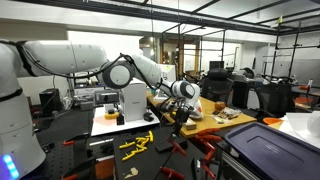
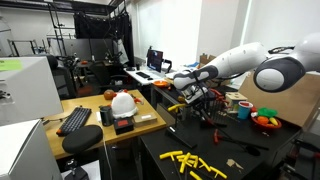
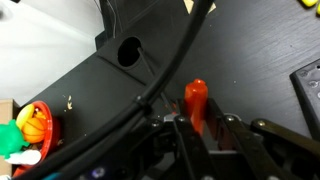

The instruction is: Unfasten the red handle and put it on the table

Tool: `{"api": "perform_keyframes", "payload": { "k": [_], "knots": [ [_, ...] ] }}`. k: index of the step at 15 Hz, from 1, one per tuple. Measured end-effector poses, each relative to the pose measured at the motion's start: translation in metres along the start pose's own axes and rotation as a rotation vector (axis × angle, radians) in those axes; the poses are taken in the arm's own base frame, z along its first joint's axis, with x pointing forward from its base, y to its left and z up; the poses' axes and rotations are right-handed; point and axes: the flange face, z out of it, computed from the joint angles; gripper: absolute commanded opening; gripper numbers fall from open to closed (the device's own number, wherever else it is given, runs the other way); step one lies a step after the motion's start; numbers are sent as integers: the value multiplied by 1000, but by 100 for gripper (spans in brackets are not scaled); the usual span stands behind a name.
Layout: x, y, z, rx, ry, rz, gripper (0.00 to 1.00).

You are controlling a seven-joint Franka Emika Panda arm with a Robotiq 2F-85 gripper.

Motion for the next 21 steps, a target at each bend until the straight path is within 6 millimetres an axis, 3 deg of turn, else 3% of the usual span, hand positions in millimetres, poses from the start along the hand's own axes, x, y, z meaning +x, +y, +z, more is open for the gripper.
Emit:
{"api": "perform_keyframes", "payload": {
  "k": [3, 5, 13, 21],
  "knots": [
    [5, -10, 9, 12, 33, -5, 6],
    [12, -6, 11, 27, 47, 6, 6],
    [51, 44, 23, 88, 30, 78, 6],
    [46, 37, 22, 80, 35, 60, 6]
  ]
}}
